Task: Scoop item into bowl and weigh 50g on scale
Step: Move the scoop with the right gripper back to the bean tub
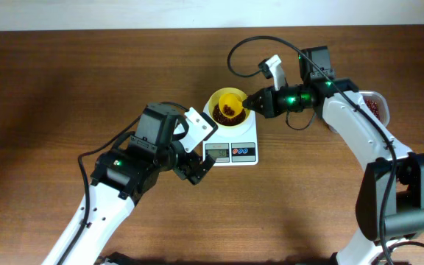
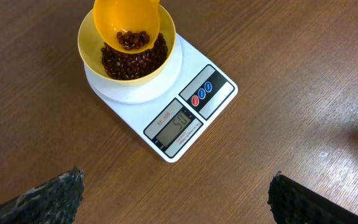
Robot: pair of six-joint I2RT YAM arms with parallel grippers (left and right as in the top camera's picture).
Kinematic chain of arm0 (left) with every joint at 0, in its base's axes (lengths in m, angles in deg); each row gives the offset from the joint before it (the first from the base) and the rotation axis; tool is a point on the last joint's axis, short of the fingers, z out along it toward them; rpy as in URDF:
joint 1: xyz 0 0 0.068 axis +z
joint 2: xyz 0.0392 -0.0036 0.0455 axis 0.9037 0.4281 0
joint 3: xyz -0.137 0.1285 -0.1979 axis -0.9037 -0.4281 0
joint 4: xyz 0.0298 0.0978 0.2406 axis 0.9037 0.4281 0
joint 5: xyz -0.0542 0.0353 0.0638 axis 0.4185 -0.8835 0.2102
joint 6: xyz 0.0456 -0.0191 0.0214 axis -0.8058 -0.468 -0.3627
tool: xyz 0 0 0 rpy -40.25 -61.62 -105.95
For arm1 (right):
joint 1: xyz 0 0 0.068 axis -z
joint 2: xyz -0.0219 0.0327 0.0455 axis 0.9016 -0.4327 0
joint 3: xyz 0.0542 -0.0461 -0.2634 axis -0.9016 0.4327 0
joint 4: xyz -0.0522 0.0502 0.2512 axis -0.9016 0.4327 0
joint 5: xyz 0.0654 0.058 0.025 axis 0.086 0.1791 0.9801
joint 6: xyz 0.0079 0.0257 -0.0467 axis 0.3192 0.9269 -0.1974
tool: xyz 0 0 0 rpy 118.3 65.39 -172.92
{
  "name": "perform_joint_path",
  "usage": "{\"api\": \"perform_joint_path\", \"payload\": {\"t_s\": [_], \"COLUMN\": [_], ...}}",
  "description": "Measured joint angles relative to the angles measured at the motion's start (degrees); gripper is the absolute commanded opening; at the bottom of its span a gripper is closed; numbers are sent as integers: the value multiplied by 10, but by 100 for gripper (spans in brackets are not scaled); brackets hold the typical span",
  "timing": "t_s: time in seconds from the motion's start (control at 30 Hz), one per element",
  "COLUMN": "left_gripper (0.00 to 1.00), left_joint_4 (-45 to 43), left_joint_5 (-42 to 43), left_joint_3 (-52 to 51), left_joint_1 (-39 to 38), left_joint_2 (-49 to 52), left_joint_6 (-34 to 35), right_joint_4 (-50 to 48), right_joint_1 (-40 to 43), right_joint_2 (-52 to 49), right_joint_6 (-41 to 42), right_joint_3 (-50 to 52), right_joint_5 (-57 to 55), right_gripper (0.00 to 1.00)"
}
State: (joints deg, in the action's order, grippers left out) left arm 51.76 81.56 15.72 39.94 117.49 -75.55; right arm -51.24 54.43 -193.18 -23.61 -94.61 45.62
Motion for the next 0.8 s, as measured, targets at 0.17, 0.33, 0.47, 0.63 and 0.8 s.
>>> {"api": "perform_joint_path", "payload": {"t_s": [0.17,0.33,0.47,0.63,0.8], "left_gripper": [99,99,99,99,99], "left_joint_4": [0,0,0,1,1], "left_joint_5": [0,0,0,0,0], "left_joint_3": [0,0,0,0,0], "left_joint_1": [0,0,0,0,0], "left_joint_2": [0,0,0,0,0], "left_joint_6": [0,0,0,0,0], "right_joint_4": [-6,-50,-100,-143,-145], "right_joint_1": [1,14,35,78,181], "right_joint_2": [0,0,0,0,0], "right_joint_6": [62,229,337,389,403], "right_joint_3": [0,0,0,0,0], "right_joint_5": [17,70,78,110,157], "right_gripper": [4,4,4,4,4]}}
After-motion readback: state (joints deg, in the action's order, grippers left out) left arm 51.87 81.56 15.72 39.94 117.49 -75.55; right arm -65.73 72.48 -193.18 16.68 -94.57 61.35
